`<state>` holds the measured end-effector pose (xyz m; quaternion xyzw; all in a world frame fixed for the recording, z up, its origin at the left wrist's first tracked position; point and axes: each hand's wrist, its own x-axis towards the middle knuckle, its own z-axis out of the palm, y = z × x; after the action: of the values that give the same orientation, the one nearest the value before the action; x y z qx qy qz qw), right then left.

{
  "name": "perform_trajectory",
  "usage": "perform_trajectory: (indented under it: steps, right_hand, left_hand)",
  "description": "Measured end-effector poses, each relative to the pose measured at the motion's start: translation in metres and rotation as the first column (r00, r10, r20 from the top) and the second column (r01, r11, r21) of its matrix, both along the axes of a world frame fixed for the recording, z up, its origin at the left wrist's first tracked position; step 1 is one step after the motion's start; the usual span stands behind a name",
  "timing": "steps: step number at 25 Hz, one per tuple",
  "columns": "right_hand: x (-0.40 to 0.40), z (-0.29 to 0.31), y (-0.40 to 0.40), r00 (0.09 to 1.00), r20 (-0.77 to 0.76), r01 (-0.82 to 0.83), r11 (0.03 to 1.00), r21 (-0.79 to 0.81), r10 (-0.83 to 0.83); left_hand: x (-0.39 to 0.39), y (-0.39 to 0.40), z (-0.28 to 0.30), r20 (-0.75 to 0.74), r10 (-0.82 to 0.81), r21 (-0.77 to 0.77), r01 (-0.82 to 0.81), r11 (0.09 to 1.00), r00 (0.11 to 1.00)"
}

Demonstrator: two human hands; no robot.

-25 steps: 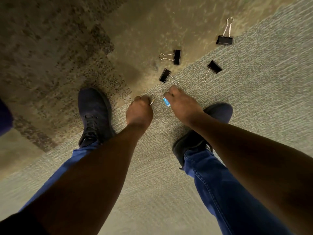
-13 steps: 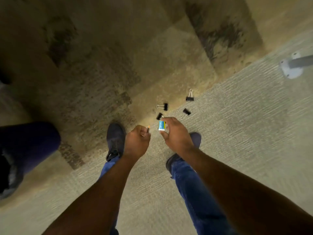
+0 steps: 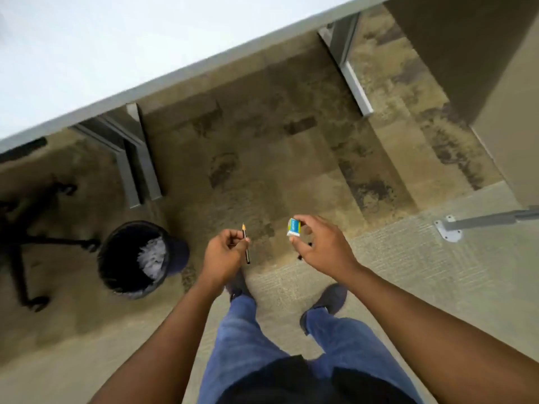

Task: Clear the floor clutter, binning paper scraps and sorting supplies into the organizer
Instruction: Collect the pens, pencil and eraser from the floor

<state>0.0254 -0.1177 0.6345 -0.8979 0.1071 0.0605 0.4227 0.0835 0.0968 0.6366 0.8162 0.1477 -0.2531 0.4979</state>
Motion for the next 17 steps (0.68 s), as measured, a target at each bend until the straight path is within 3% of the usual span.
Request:
perform_trajectory:
  steps: [5,10,17]
  right_hand:
    - [0.053,0.095,0.059,0.973,0.194,-0.122,0.992,-0.016,0.123]
    - [0.118,0.147,0.132,0.925,0.311,-0.207,0.976,-0.07,0.218]
    - [0.232,0.198,0.242,0.893,0.302,-0.325,0.942,-0.083,0.334]
  left_hand:
    - [0.031,0.064,0.086,0.167,0.124,-0.083,-0.111,0.99,0.978]
    - [0.076,0.134,0.146,0.327,0.152,-0.074,-0.135,0.988,0.933]
    - [0.164,0.239,0.205,0.438,0.249,-0.08,-0.239,0.968,0.864]
